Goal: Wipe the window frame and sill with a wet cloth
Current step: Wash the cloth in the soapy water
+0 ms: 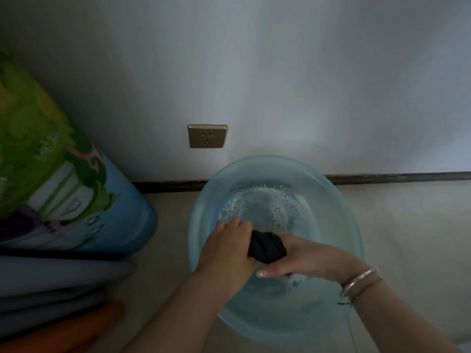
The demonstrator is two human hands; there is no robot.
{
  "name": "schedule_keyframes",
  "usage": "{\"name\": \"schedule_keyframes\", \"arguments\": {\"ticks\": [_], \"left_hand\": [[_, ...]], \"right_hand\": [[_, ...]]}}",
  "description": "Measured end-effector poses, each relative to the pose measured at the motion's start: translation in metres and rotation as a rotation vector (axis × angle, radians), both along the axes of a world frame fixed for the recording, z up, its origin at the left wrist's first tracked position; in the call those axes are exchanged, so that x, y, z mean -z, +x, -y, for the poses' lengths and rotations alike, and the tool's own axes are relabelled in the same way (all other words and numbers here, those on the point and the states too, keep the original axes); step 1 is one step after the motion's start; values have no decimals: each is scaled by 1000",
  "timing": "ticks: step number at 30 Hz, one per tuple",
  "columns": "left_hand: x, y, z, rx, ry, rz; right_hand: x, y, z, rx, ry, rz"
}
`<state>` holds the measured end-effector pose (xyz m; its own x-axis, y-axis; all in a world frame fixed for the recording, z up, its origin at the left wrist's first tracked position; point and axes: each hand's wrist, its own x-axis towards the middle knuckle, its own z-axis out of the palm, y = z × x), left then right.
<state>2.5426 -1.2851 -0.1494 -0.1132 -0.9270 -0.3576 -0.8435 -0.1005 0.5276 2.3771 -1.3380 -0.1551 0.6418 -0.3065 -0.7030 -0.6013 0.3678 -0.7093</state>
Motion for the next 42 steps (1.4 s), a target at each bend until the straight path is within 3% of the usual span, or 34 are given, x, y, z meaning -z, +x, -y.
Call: {"name": "schedule_keyframes", "arguments": {"ticks": [2, 4, 6, 9, 12, 14, 15, 18, 20, 24, 27, 30, 33, 37, 42], "left_hand": [[1, -3, -2, -100, 147, -167], [3, -7, -2, -284, 293, -379], [0, -10, 0, -475, 431, -591], [-9, -13, 7, -668, 571, -845], [-9, -11, 9, -819, 689, -1050], [-1, -8, 2, -639, 578, -971], [4, -6, -5, -481, 487, -841], [11, 3, -17, -96, 156, -254], [5, 11, -17, 79, -10, -123], [-2, 13, -9, 462, -156, 88], [-5, 8, 3, 471, -237, 217], [-11, 6, 13, 448, -150, 326], [-11, 0, 19, 424, 0, 406], [0, -3, 19, 332, 87, 422], [12, -5, 16, 65, 135, 317]], "right_hand": [[4, -2, -2, -25, -149, -125], [6, 3, -7, 108, -175, -117], [8, 6, -12, 320, -46, -5], [0, 7, -21, 546, 360, 216], [-1, 7, -27, 629, 441, 200], [6, 6, -24, 715, 440, 96], [8, 5, -22, 728, 442, 52], [12, 1, -11, 638, 466, -12], [12, -1, -2, 524, 491, -23], [3, 12, 8, 229, 508, -26], [-2, 31, 6, 63, 473, -64], [-1, 44, 3, -9, 322, -179], [2, 50, -1, -114, 29, -335], [9, 59, -9, -319, -515, -462], [18, 57, -7, -381, -976, -559]]}}
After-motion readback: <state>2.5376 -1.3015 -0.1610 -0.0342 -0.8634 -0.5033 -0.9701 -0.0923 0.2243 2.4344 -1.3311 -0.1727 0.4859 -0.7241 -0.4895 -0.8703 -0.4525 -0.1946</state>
